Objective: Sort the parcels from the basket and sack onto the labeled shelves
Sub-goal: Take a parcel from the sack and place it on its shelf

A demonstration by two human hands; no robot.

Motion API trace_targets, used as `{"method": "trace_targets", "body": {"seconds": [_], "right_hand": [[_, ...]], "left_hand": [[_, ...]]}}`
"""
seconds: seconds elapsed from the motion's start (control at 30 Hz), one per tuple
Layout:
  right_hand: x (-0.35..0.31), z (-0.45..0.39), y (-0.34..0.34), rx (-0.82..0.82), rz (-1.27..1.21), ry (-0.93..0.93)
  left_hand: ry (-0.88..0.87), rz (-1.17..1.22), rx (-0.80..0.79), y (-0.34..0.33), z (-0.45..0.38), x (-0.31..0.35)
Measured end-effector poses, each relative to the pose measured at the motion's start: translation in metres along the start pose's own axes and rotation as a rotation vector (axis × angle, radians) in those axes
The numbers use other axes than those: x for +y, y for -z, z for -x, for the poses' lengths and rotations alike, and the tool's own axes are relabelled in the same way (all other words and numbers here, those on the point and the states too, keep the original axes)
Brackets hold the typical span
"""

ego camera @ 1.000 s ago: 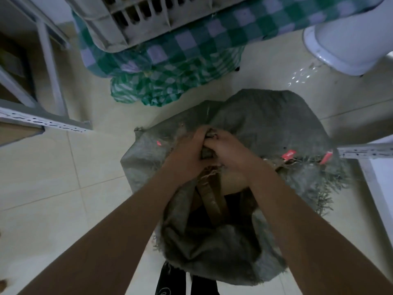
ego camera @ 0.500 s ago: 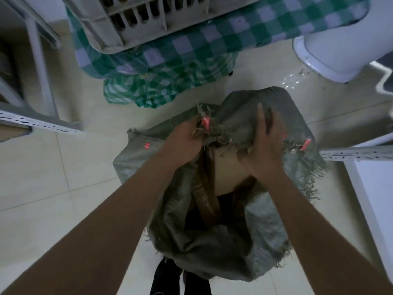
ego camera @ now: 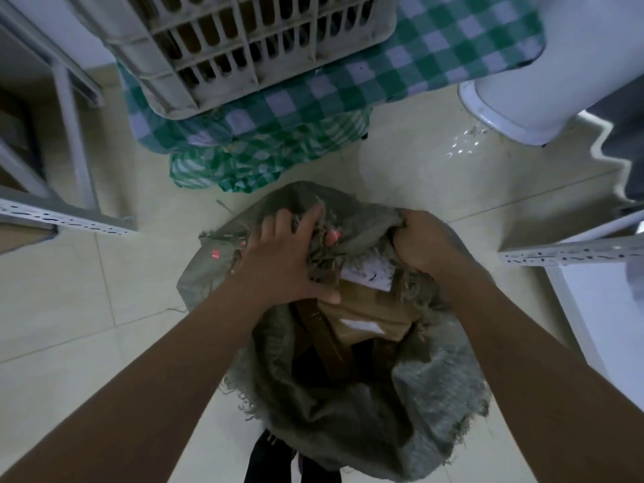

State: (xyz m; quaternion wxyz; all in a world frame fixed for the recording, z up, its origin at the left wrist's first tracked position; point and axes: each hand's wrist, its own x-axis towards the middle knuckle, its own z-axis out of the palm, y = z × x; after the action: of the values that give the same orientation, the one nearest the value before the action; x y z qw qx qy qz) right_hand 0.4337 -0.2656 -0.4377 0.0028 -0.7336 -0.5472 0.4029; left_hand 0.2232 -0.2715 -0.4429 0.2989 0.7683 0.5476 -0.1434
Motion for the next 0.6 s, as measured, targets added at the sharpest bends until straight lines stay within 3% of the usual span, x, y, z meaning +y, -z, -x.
{"method": "trace_targets", "body": {"seconds": [0.07,0.13,0.27,0.33,0.43,0.5,0.6], "right_hand": [[-0.004,0.015,0.006,-0.15,-0.093,-0.073],[-0.004,0.028,0.009,-0.245,-0.242,-0.157],[0.003,0.035,0.014,-0.325,-0.432,-0.275],[0.011,0.028,0.013,-0.312,-0.335,-0.224],[0.036,0.01,0.01,-0.153,0.095,-0.028],[0.061,-0.002,0.003,-0.093,0.344,-0.043],[0.071,0.001,-0.008,-0.264,0.248,-0.12]], "left_hand": [[-0.045,-0.006,-0.089,-0.016,-0.006,0.01],[-0.054,0.159,-0.219,-0.038,-0.018,0.017],[-0.058,0.697,-0.217,-0.06,-0.034,0.034],[-0.07,0.746,-0.217,-0.061,-0.038,0.039],[-0.124,0.67,-0.289,-0.058,-0.041,0.042],[-0.108,0.606,-0.325,-0.057,-0.041,0.041],[-0.044,0.471,-0.32,-0.055,-0.043,0.04]]}}
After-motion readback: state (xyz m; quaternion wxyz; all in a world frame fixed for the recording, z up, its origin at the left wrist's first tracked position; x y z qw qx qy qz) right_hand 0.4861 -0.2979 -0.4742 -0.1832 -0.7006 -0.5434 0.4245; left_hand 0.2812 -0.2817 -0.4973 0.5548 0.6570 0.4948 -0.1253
